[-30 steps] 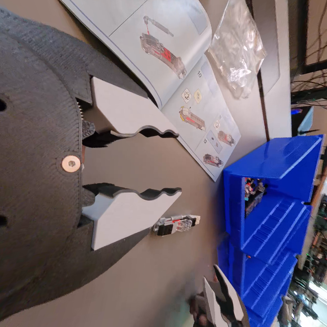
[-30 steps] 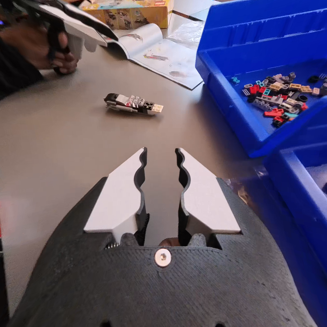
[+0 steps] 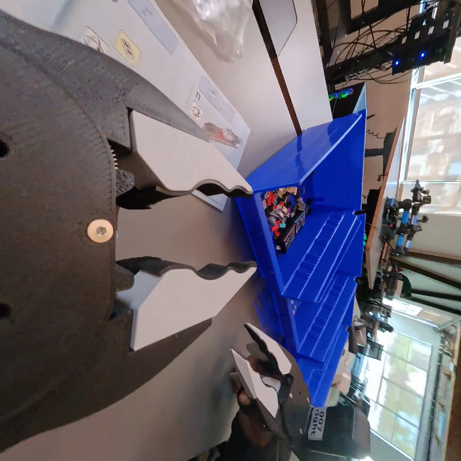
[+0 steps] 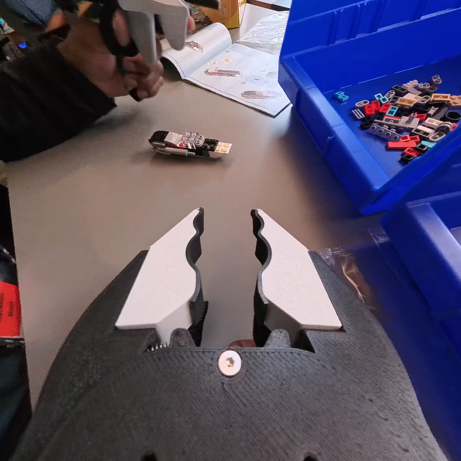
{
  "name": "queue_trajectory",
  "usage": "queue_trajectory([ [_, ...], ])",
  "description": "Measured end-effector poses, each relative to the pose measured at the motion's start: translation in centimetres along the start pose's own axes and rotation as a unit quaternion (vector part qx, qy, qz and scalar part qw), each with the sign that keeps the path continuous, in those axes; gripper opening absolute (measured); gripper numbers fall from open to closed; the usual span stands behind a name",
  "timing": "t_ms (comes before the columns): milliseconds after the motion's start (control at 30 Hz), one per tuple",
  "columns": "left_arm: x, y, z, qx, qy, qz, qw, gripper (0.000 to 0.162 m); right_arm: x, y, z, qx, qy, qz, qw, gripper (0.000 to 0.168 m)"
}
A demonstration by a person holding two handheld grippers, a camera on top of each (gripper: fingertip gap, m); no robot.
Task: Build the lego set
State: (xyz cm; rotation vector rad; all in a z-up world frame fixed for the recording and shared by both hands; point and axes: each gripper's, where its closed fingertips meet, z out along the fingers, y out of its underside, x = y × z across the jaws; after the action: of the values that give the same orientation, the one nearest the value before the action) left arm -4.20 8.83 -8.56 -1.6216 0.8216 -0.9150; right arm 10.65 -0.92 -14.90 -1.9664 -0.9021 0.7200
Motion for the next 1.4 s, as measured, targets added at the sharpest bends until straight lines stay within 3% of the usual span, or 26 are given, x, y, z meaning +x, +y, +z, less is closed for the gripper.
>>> queue_trajectory([
  [233, -0.4, 0.7, -1.1, 0.027, 0.014, -0.045, 0.999, 0.052, 0.6, -0.2, -0.3, 0.012, 0.020, 0.012, 1.000, 0.038],
  [300, 0.5, 2.0, -2.0, -0.008, 0.031, -0.059, 0.998, 0.055, 0.7, -0.1, -0.1, 0.007, 0.023, 0.013, 1.000, 0.038],
  [433, 4.9, 7.0, -3.5, -0.146, 0.073, -0.080, 0.983, 0.071, 0.8, -0.1, -0.1, 0.004, 0.023, 0.018, 1.000, 0.037],
  [600, 6.8, 10.0, -3.5, -0.229, 0.026, -0.010, 0.973, 0.064, 0.8, 0.0, 0.1, -0.001, 0.017, 0.024, 1.000, 0.035],
  [767, 6.7, 11.1, -3.1, -0.269, 0.015, 0.006, 0.963, 0.032, 0.9, 0.0, 0.0, 0.001, 0.023, 0.022, 0.999, 0.035],
  [867, 6.6, 11.1, -3.1, -0.272, 0.019, -0.004, 0.962, 0.029, 0.9, 0.0, 0.0, 0.000, 0.029, 0.017, 0.999, 0.034],
  [967, 6.1, 10.9, -3.1, -0.264, 0.018, -0.060, 0.963, 0.029, 0.9, 0.0, 0.0, 0.001, 0.031, 0.016, 0.999, 0.034],
  [1067, 5.1, 10.3, -3.1, -0.241, 0.016, -0.188, 0.952, 0.028, 0.9, 0.0, 0.0, 0.000, 0.028, 0.021, 0.999, 0.034],
  [1267, 3.1, 7.9, -4.0, -0.127, 0.068, -0.416, 0.898, 0.028, 0.9, 0.0, 0.1, -0.001, 0.024, 0.025, 0.999, 0.034],
  [1400, 2.2, 6.3, -4.9, -0.069, 0.102, -0.474, 0.872, 0.028, 0.9, 0.1, 0.1, -0.002, 0.024, 0.027, 0.999, 0.034],
])
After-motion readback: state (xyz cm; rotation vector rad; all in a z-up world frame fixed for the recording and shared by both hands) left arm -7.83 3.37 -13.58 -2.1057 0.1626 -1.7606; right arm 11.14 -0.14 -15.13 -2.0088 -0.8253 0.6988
